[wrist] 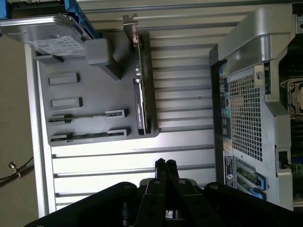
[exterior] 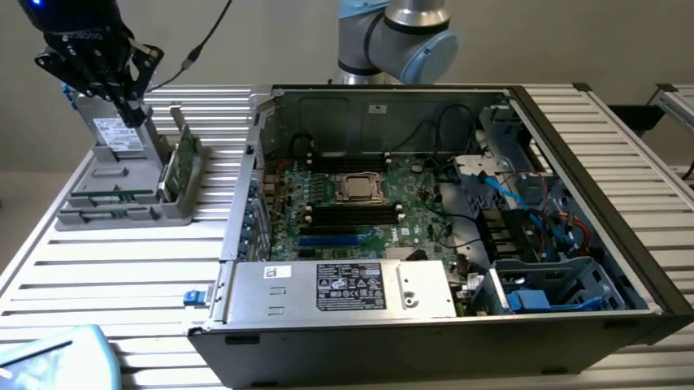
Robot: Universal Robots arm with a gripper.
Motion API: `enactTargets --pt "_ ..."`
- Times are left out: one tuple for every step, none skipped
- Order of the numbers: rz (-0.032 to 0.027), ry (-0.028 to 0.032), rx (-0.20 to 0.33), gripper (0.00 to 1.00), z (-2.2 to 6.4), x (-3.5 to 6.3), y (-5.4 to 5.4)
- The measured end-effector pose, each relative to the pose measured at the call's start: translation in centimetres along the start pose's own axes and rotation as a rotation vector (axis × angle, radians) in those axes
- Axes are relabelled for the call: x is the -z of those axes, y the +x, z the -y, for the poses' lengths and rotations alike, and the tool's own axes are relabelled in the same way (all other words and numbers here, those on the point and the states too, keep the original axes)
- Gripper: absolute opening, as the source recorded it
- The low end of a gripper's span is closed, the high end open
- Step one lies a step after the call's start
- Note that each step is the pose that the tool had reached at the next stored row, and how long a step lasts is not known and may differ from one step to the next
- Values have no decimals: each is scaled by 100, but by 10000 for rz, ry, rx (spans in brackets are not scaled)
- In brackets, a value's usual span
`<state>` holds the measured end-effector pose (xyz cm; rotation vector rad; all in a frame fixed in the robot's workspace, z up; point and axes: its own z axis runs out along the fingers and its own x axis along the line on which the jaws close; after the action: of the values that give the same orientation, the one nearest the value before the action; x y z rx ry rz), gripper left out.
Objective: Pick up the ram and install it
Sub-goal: 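Reach for the ram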
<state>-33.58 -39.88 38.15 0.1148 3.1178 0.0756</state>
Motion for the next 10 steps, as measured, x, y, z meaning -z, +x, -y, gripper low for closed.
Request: enactTargets --pt "0 -1 -2 11 3 -3 33" --pt "0 -2 -4 11 5 -6 65" --pt "0 -2 -6 11 7 -9 98" --pt "0 -3 -7 11 10 -11 131" --pt "0 -3 -9 11 13 -14 163" --pt "0 -4 -10 11 16 -17 197" --pt "0 -4 -12 11 18 -21 230" --pt "1 -5 -14 11 21 -24 262" --pt "1 -5 -16 11 23 -27 296" --pt "0 -4 -18 11 26 -30 330"
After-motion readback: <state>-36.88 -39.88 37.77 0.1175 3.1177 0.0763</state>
